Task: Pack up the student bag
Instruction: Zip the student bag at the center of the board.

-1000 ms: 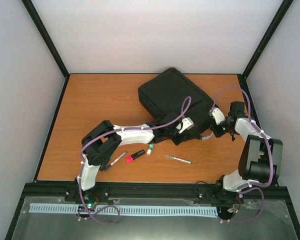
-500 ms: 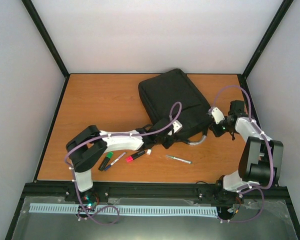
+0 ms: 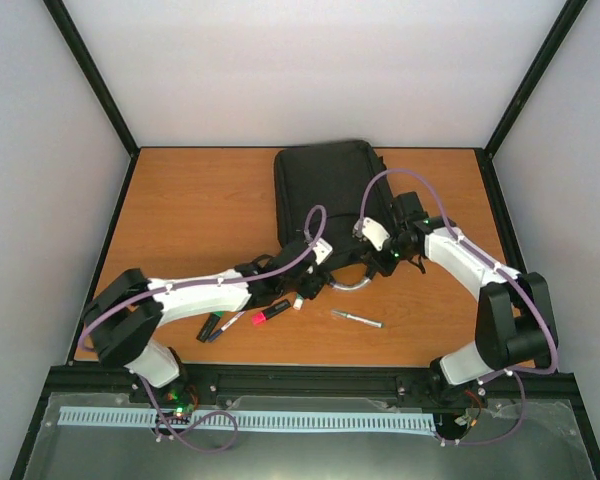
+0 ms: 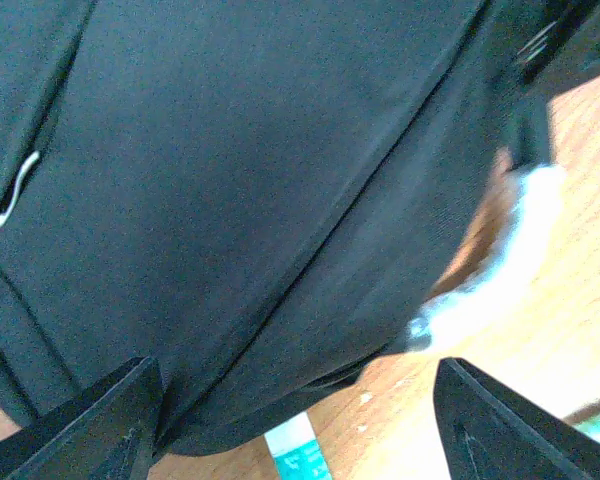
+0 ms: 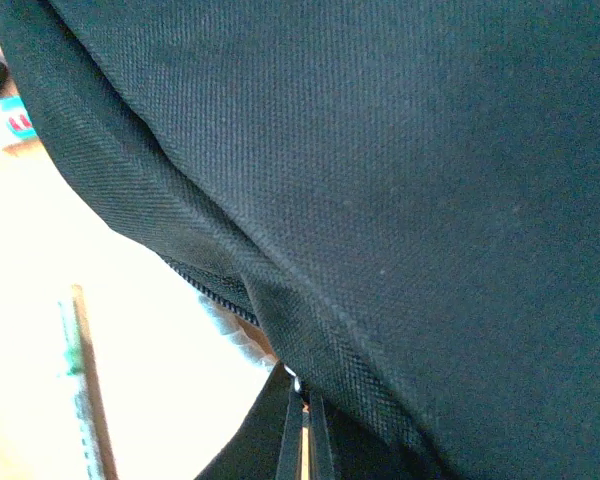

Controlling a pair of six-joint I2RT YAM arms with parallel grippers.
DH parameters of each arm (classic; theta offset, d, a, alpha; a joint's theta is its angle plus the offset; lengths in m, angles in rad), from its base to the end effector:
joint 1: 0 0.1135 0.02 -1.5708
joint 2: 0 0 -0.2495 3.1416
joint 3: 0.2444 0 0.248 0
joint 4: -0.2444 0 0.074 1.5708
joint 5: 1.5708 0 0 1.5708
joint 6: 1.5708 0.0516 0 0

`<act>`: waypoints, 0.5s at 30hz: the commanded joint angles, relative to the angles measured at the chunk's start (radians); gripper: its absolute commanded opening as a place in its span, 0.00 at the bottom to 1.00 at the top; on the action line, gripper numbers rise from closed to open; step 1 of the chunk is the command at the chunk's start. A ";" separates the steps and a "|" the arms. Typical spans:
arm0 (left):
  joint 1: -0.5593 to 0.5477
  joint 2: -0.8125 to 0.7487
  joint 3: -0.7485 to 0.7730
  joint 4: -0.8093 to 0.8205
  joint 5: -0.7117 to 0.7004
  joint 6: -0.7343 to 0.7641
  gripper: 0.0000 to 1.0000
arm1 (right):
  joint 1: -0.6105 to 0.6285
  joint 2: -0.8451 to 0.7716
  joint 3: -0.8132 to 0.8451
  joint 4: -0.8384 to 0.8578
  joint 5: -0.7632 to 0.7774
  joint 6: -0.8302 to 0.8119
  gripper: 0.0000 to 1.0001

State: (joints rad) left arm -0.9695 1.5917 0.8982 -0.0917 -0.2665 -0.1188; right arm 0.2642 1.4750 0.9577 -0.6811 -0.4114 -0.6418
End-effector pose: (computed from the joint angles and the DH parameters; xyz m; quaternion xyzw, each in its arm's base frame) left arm 0.2014 -0.2695 0.1678 0.3315 0.8550 -0.0914 0.3881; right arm 0.2640 0.0928 0.1820 -0.4550 0.8484 0.1631 0.2157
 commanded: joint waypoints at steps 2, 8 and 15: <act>-0.009 -0.106 -0.029 0.150 0.180 0.017 0.76 | 0.038 0.042 0.088 -0.004 -0.085 0.065 0.03; -0.009 -0.017 0.039 0.124 0.168 0.082 0.67 | 0.039 0.023 0.055 -0.013 -0.073 0.057 0.03; -0.009 0.066 0.087 0.164 0.084 0.097 0.49 | 0.037 -0.008 0.039 -0.075 -0.067 0.024 0.03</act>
State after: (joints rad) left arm -0.9745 1.6215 0.9245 0.0082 -0.1356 -0.0456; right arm 0.2970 1.5154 1.0039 -0.7341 -0.4515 -0.5980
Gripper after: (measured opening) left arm 0.540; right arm 0.031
